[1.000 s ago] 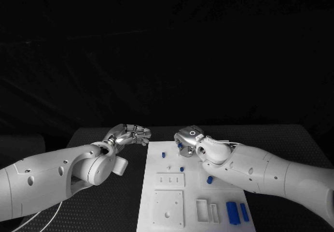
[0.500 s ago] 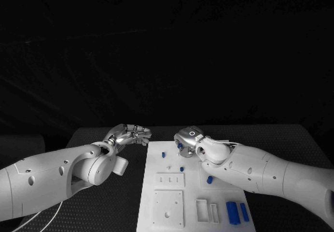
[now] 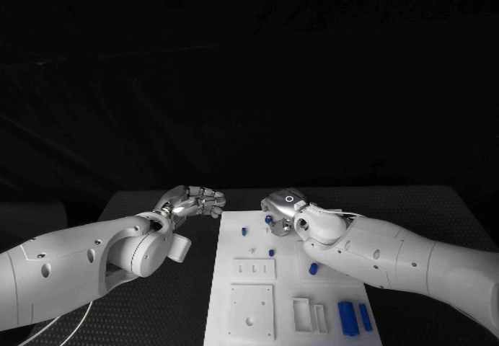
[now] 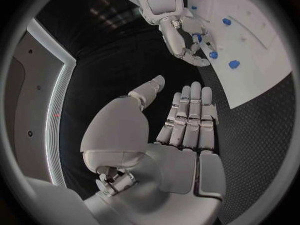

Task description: Assemble the parts on the task board

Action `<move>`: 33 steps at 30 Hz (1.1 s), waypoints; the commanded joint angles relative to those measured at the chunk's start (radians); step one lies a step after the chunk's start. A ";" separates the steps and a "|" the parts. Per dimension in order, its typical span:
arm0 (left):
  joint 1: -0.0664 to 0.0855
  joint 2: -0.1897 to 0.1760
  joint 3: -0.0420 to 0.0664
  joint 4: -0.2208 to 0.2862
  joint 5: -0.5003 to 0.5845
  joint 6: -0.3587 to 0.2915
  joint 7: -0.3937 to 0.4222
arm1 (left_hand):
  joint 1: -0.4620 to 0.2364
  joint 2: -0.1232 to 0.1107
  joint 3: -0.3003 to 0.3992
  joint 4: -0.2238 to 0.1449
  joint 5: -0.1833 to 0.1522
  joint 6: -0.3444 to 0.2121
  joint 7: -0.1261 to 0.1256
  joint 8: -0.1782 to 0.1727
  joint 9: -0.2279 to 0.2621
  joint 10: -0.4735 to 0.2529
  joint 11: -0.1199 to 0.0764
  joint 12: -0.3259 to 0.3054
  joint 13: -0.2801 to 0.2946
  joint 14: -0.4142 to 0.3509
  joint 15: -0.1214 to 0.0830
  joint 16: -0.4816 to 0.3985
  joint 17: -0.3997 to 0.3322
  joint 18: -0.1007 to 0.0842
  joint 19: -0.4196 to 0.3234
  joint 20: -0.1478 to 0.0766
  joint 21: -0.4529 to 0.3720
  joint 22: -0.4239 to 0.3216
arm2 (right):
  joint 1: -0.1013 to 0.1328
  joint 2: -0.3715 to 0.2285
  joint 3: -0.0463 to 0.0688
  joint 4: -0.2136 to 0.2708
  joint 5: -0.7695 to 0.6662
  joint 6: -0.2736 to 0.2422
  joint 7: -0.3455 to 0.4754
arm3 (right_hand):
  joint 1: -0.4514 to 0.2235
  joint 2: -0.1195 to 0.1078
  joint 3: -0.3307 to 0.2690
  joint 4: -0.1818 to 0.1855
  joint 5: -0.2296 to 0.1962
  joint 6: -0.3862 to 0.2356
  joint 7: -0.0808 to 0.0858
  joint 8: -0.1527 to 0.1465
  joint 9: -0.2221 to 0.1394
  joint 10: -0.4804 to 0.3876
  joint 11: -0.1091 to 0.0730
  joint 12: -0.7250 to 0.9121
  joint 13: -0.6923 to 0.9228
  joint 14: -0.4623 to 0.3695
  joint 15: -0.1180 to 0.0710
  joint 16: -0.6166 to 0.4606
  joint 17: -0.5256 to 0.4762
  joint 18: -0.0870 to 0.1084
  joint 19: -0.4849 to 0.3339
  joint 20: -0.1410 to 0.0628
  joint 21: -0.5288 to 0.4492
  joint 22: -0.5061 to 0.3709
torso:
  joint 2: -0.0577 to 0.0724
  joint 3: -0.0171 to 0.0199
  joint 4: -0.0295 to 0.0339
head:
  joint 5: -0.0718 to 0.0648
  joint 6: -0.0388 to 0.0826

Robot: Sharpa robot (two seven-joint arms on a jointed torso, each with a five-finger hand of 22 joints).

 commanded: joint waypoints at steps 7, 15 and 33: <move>0.003 -0.006 0.001 -0.001 -0.004 0.007 0.008 | -0.012 0.001 -0.001 -0.007 0.005 -0.003 0.004 -0.005 -0.001 -0.002 0.006 -0.005 -0.001 -0.004 0.006 -0.005 0.001 0.020 -0.006 0.001 0.006 0.021 | 0.024 -0.077 0.033 0.107 0.064 -0.058 0.024 | -0.020 -0.021 -0.020 0.012 0.003 -0.014 0.004 -0.006 -0.004 -0.013 0.006 0.001 0.002 -0.003 0.013 -0.002 -0.006 0.053 -0.011 -0.002 -0.011 0.006 | 0.000 0.0024 -0.0050 | -0.003 0.014; 0.003 -0.010 0.001 -0.015 -0.004 0.013 0.012 | -0.012 0.001 0.000 -0.008 0.005 -0.002 0.003 -0.005 -0.001 -0.001 0.006 -0.006 -0.001 -0.004 0.006 -0.006 0.001 0.020 -0.006 0.002 0.006 0.021 | 0.058 -0.233 0.074 0.257 0.149 -0.015 0.028 | -0.015 -0.020 -0.017 0.016 0.002 0.013 0.008 0.011 0.002 0.051 -0.005 0.028 0.015 -0.004 0.003 0.007 -0.010 0.053 -0.004 -0.008 -0.010 0.007 | -0.004 0.0079 -0.0243 | -0.004 0.029; 0.003 -0.006 0.001 -0.027 -0.004 0.023 0.013 | -0.013 0.002 0.001 -0.008 0.004 0.000 0.003 -0.005 -0.001 0.001 0.008 -0.006 -0.001 -0.003 0.006 -0.006 0.002 0.020 -0.007 0.002 0.006 0.021 | 0.063 -0.320 0.073 0.255 0.202 0.166 0.058 | -0.092 -0.021 -0.180 -0.024 0.006 -0.013 0.005 -0.001 -0.007 0.264 -0.071 0.151 0.149 -0.014 -0.062 0.024 -0.010 0.053 0.024 -0.035 0.025 0.020 | -0.013 0.0227 -0.0538 | -0.009 0.037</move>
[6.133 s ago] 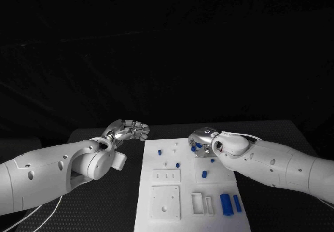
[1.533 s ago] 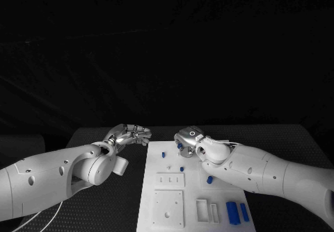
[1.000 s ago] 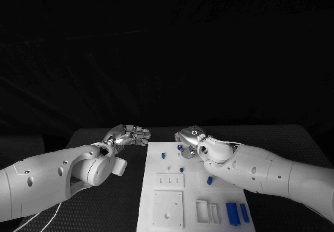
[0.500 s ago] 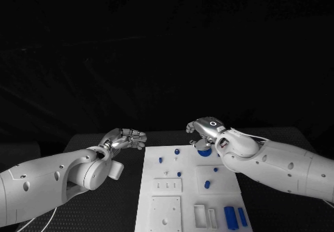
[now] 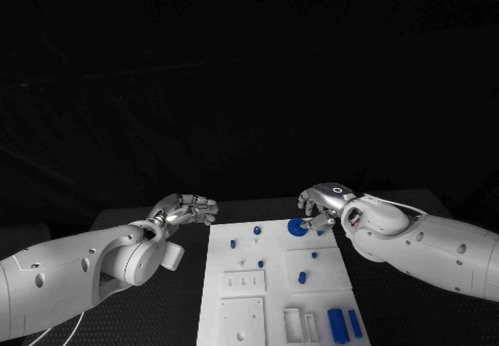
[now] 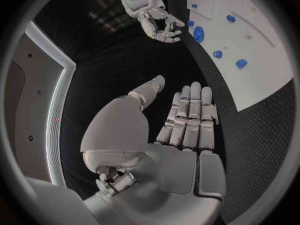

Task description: Assemble the parts on the task board

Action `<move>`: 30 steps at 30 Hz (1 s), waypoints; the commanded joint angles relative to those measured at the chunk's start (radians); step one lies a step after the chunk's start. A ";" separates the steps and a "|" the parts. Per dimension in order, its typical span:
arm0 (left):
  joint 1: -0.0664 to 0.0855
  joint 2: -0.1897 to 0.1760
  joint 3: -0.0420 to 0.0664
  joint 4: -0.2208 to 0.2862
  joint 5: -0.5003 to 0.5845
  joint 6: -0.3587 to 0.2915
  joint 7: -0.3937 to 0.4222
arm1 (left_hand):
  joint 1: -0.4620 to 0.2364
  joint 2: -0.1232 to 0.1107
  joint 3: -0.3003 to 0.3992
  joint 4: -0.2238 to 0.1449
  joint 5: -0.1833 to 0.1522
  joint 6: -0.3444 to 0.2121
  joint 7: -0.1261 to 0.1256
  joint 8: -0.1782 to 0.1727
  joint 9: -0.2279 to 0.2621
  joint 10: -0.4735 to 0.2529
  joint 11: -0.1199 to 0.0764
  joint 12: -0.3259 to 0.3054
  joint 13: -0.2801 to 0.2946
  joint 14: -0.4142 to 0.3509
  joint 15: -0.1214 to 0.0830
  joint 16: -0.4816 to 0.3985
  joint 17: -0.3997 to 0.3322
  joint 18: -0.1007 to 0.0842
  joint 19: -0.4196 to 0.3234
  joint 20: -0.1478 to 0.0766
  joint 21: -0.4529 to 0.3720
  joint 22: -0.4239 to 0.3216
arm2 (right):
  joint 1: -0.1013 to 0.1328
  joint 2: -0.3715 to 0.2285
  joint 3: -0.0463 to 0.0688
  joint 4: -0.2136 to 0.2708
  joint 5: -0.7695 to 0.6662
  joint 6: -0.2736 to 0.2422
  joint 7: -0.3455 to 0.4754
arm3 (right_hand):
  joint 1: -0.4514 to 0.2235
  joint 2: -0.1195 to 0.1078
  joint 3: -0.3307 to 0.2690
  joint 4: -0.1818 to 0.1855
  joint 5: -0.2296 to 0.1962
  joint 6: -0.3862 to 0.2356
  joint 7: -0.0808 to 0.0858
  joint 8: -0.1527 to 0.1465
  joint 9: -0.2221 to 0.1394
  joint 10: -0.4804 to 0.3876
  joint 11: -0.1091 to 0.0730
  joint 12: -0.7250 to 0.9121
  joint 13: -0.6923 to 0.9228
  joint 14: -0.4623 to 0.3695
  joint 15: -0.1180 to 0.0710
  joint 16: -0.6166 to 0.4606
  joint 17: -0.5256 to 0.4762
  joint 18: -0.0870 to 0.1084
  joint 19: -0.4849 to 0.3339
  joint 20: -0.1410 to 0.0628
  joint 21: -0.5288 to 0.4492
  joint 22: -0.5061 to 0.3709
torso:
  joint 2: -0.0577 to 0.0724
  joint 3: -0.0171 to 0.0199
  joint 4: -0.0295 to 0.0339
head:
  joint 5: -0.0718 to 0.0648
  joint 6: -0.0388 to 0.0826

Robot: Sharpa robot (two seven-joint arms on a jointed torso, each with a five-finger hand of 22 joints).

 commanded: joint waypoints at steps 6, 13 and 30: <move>0.001 0.008 0.001 -0.001 -0.004 0.022 0.011 | -0.009 -0.002 -0.001 -0.006 0.004 0.000 0.003 -0.005 -0.001 0.001 0.008 -0.006 -0.001 0.000 0.003 -0.006 0.001 0.011 -0.007 0.002 0.006 0.021 | -0.004 0.036 -0.002 -0.048 0.023 0.124 0.025 | 0.011 0.007 -0.037 0.011 0.015 0.009 -0.051 -0.017 -0.010 -0.171 -0.050 0.846 0.789 -0.015 0.020 0.148 0.135 0.064 0.043 -0.024 0.104 0.026 | 0.000 0.0031 0.0010 | -0.010 -0.005; 0.001 0.008 0.001 0.002 -0.004 0.022 0.011 | -0.009 -0.001 -0.001 -0.006 0.004 0.000 0.003 -0.005 -0.001 0.001 0.008 -0.007 -0.001 0.000 0.003 -0.006 0.001 0.011 -0.007 0.002 0.006 0.021 | -0.008 0.062 -0.004 -0.103 0.016 0.153 0.021 | 0.015 0.016 -0.001 0.034 0.009 0.018 -0.033 -0.019 -0.014 -0.177 -0.025 0.941 0.868 -0.015 -0.039 0.162 0.181 0.064 0.026 -0.022 0.164 0.026 | 0.002 0.0030 0.0044 | -0.013 -0.012; 0.001 0.010 0.001 0.010 -0.004 0.022 0.011 | -0.011 -0.001 -0.001 -0.006 0.004 0.000 0.003 -0.005 -0.001 0.001 0.009 -0.008 -0.001 0.000 0.004 -0.007 0.002 0.011 -0.007 0.002 0.006 0.021 | -0.025 0.109 -0.010 -0.174 -0.007 0.167 0.027 | 0.006 0.044 0.055 0.077 0.032 0.036 -0.042 -0.013 -0.014 -0.174 -0.033 0.972 0.898 -0.012 -0.046 0.161 0.220 0.064 0.011 -0.023 0.209 0.023 | 0.001 0.0017 0.0048 | -0.003 -0.025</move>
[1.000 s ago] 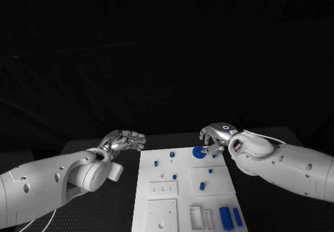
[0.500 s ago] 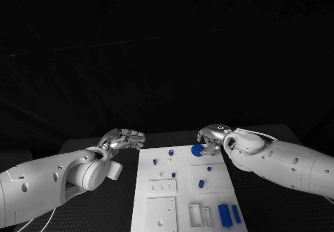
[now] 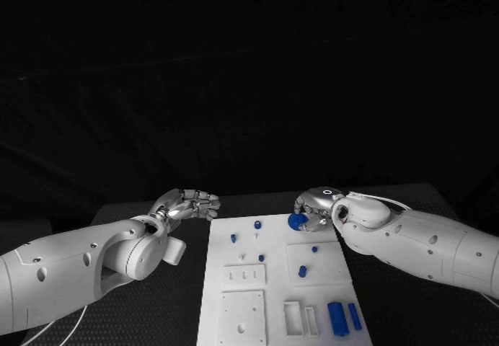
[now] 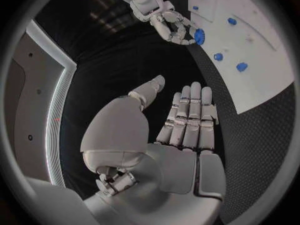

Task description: Assemble the parts on the task board

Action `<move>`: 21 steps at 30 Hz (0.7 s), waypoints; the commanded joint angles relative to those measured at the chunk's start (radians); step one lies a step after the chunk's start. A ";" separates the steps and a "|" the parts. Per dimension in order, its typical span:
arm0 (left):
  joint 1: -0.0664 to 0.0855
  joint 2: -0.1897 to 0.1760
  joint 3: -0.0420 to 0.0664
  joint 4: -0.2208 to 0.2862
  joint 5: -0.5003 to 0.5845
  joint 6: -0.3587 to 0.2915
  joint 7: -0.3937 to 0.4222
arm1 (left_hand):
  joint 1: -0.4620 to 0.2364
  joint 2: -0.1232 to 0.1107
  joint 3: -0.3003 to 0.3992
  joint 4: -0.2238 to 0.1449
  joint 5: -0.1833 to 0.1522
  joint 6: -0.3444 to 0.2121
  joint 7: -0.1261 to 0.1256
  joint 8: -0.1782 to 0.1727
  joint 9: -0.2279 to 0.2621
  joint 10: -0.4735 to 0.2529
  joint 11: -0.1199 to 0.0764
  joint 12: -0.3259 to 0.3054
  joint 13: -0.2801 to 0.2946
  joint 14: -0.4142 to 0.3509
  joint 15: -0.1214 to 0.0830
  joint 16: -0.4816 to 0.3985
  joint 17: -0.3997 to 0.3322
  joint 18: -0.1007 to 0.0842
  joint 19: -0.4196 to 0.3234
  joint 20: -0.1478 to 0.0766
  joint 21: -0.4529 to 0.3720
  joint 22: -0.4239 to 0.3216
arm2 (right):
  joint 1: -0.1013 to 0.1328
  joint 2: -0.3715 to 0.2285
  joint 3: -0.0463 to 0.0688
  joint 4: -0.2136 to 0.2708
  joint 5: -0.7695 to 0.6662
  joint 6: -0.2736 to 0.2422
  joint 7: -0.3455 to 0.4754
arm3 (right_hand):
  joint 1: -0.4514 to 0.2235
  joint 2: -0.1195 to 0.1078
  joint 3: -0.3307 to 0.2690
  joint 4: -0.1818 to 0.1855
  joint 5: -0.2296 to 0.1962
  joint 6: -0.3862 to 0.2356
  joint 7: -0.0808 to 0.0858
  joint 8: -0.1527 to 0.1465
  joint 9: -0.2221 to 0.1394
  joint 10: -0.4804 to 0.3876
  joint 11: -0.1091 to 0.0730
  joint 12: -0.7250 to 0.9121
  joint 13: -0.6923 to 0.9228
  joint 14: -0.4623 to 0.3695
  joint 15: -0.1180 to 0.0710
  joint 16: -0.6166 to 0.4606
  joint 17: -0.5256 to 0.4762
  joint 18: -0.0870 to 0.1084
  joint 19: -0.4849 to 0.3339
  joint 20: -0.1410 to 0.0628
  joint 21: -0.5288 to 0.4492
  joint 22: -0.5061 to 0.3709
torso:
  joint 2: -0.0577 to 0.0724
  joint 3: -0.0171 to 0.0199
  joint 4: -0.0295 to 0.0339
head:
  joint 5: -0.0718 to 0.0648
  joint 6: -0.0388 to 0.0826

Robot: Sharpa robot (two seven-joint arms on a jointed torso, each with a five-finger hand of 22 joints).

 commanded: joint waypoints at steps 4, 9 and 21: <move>0.001 0.002 0.001 0.004 -0.003 0.014 0.010 | -0.011 -0.001 -0.001 -0.006 0.004 0.000 0.004 -0.005 -0.001 0.001 0.009 -0.004 -0.002 0.000 0.004 -0.007 0.001 0.017 -0.007 0.002 0.006 0.021 | -0.003 0.006 0.000 -0.022 -0.017 0.020 0.014 | 0.002 0.018 0.041 0.015 0.002 0.013 0.002 -0.001 -0.001 -0.001 -0.006 -0.001 0.001 -0.001 -0.008 -0.006 0.008 0.047 -0.011 0.003 0.010 0.022 | -0.001 0.0000 -0.0013 | 0.002 -0.003; 0.001 0.001 0.001 0.004 -0.003 0.014 0.010 | -0.012 -0.001 -0.001 -0.006 0.004 0.000 0.004 -0.006 -0.002 0.001 0.009 -0.005 -0.002 0.000 0.004 -0.007 0.001 0.017 -0.007 0.003 0.006 0.021 | -0.003 0.010 0.000 -0.025 -0.017 0.017 0.015 | 0.002 0.023 0.057 0.021 -0.004 0.012 0.002 -0.002 -0.001 0.000 -0.006 -0.002 0.001 0.000 -0.008 -0.009 0.013 0.047 -0.013 0.003 0.014 0.022 | -0.001 0.0004 -0.0031 | 0.004 -0.005; 0.001 0.001 0.001 0.005 -0.003 0.015 0.009 | -0.013 -0.001 0.000 -0.006 0.004 -0.001 0.004 -0.006 -0.002 0.001 0.009 -0.006 -0.002 -0.001 0.004 -0.008 0.002 0.017 -0.008 0.003 0.006 0.021 | -0.004 0.023 0.000 -0.042 -0.016 0.027 0.010 | -0.007 0.014 0.064 0.026 -0.015 0.008 0.003 -0.005 -0.003 0.000 -0.005 -0.004 0.001 0.002 -0.007 -0.013 0.019 0.047 -0.016 0.004 0.020 0.021 | -0.001 0.0004 -0.0028 | 0.005 -0.007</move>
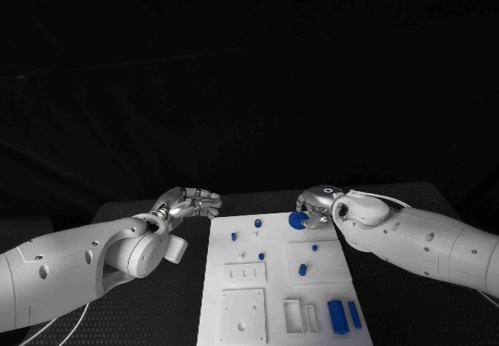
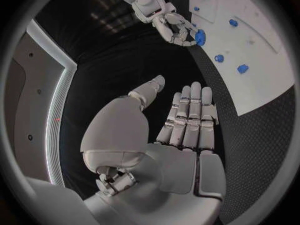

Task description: Assemble the parts on the task board

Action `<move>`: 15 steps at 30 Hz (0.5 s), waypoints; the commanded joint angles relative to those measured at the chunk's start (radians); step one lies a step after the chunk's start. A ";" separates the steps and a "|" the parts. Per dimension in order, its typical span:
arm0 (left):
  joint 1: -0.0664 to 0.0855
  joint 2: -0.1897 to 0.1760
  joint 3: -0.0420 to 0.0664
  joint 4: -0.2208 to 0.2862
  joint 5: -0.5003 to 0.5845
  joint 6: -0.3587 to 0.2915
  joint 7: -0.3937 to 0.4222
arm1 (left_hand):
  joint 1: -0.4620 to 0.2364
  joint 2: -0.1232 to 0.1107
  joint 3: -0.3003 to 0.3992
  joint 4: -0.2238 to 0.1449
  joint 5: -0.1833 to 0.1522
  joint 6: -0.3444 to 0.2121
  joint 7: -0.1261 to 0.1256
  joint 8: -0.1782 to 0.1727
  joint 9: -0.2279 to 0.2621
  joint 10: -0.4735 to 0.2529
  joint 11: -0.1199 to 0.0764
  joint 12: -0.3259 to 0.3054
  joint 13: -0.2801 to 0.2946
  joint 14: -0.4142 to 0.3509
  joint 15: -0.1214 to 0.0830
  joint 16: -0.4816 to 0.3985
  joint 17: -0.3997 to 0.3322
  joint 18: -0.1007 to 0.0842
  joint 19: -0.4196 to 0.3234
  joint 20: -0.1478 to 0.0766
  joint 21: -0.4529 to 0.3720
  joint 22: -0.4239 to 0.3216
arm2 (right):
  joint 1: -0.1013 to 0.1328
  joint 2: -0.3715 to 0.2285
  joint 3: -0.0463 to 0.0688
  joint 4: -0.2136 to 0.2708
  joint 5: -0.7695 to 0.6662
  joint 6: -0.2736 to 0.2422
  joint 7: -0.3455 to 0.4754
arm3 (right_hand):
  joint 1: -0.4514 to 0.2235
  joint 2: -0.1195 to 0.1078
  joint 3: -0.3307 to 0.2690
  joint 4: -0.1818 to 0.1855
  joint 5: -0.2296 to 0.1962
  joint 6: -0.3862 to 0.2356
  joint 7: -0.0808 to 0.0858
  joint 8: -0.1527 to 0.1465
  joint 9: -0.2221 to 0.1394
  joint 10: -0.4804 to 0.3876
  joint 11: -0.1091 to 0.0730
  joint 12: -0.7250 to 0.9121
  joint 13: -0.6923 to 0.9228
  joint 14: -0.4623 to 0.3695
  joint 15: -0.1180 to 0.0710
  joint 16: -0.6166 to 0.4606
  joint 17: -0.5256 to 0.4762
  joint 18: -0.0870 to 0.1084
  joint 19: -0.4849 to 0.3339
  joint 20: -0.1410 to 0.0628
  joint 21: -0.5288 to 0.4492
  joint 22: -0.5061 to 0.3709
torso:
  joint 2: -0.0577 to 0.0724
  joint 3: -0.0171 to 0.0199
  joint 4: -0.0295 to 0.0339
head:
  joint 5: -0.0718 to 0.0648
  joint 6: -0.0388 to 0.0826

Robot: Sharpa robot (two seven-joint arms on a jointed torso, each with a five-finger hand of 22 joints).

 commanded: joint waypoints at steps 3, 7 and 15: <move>0.001 0.001 0.001 0.003 -0.003 0.014 0.008 | -0.013 -0.001 0.000 -0.006 0.004 -0.001 0.004 -0.006 -0.001 0.001 0.009 -0.006 -0.001 -0.001 0.004 -0.004 0.001 0.018 -0.008 0.003 0.006 0.021 | -0.002 0.003 0.000 -0.002 -0.012 0.021 0.005 | -0.013 -0.008 0.001 -0.002 -0.009 0.001 0.006 -0.006 -0.002 -0.001 -0.004 -0.005 0.001 0.002 -0.007 -0.006 0.003 0.047 -0.004 -0.001 0.006 0.021 | 0.000 0.0002 -0.0008 | 0.002 -0.001; 0.001 0.001 0.001 0.003 -0.003 0.016 0.008 | -0.013 -0.001 0.000 -0.006 0.004 -0.001 0.004 -0.007 -0.001 0.001 0.009 -0.006 -0.001 -0.001 0.004 -0.004 0.001 0.018 -0.008 0.003 0.006 0.021 | -0.002 0.004 0.000 0.000 -0.011 0.023 0.005 | -0.028 -0.018 -0.014 -0.003 -0.003 -0.006 0.009 -0.010 -0.003 -0.004 -0.002 -0.007 0.002 0.003 -0.004 -0.009 0.006 0.047 -0.006 0.000 0.009 0.021 | 0.000 -0.0006 -0.0004 | 0.003 -0.003; 0.001 0.001 0.001 0.003 -0.003 0.015 0.008 | -0.013 -0.001 0.000 -0.007 0.004 -0.002 0.005 -0.007 -0.001 0.001 0.009 -0.007 -0.001 -0.001 0.004 -0.004 0.001 0.018 -0.008 0.003 0.006 0.021 | -0.004 0.008 -0.001 -0.004 -0.011 0.039 0.008 | -0.042 -0.020 -0.039 -0.012 0.007 -0.008 0.012 -0.010 -0.003 -0.006 0.002 -0.007 0.003 0.004 -0.001 -0.013 0.012 0.047 -0.010 -0.001 0.013 0.020 | 0.000 -0.0007 -0.0009 | 0.003 -0.005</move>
